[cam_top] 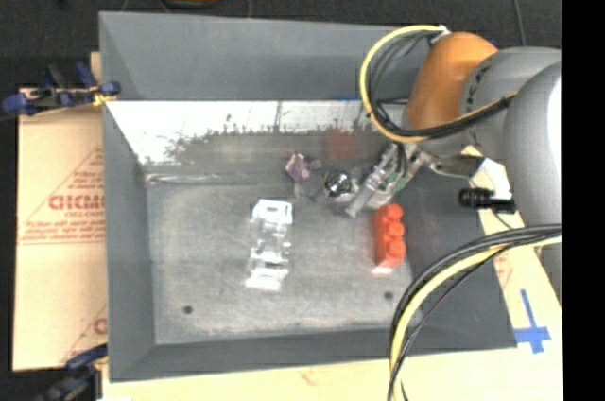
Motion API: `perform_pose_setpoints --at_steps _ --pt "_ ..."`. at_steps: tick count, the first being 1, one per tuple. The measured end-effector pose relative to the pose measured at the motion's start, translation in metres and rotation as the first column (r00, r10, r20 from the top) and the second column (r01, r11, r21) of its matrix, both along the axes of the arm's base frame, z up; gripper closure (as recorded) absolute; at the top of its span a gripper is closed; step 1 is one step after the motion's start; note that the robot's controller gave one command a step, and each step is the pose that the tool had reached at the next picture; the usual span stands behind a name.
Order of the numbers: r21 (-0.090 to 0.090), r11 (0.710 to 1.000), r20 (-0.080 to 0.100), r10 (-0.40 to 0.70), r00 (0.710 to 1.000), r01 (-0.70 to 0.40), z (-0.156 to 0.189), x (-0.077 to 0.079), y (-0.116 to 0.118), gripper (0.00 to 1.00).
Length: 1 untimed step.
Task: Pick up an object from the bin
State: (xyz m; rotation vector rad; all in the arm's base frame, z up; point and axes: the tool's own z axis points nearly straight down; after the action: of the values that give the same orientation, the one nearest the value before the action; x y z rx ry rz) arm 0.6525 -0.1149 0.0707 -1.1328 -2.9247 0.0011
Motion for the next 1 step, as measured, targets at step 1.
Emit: perform_pose_setpoints --at_steps 1 --pt "0.016 0.988 0.016 -0.152 0.988 0.152 0.0041 -0.0094 -0.0205 0.00"
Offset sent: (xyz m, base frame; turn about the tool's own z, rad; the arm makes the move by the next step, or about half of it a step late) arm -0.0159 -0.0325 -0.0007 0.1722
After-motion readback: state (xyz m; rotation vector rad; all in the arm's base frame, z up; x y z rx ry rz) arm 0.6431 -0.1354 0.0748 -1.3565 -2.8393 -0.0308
